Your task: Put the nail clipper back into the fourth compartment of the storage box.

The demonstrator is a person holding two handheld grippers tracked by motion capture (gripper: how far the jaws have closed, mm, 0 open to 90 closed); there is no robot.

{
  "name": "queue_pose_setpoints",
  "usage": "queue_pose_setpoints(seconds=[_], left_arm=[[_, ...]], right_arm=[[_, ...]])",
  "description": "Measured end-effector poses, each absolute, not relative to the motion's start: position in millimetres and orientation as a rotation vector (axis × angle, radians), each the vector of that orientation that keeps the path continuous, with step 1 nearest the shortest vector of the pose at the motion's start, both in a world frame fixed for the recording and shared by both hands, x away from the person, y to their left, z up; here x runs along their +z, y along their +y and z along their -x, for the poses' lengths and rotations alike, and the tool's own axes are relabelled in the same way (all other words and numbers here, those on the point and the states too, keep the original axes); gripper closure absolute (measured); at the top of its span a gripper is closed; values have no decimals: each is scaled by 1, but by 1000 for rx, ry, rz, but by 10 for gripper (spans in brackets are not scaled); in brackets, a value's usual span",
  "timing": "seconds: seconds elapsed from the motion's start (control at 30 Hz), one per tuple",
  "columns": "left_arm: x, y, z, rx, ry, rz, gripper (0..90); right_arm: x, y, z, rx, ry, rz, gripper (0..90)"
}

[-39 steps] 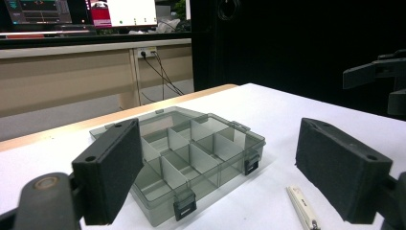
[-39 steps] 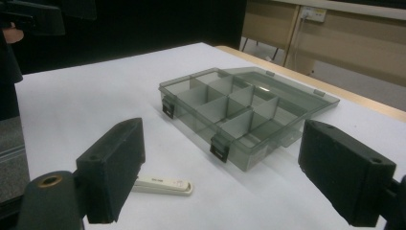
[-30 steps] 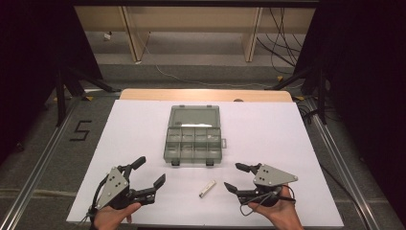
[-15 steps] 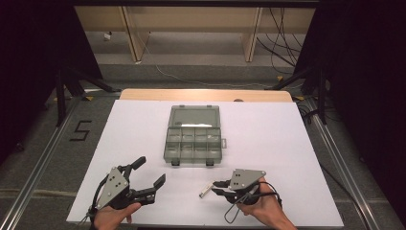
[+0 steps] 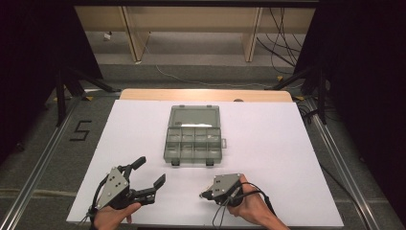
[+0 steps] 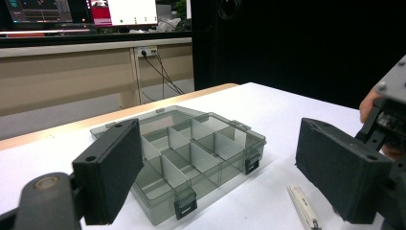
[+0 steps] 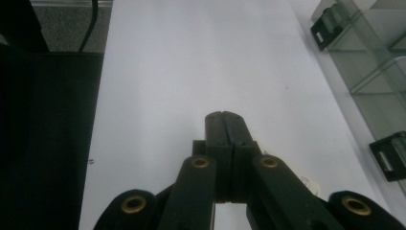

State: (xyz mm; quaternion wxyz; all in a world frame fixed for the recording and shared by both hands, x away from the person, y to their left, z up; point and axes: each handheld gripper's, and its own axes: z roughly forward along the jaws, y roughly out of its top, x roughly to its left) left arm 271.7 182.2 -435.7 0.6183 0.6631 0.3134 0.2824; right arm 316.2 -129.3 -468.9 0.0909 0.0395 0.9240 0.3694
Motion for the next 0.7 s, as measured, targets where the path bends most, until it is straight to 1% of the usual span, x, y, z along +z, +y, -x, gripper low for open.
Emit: queue_pose_setpoints(seconds=[0.37,0.7], left_arm=[[-435,182,-271,647,723,-1522,159],[-436,182,-272,648,719,-1523,159]], right_arm=[[-482,-111,-322,981,2793,-45,900],[-485,-95,-331,966,2777,-120,900]])
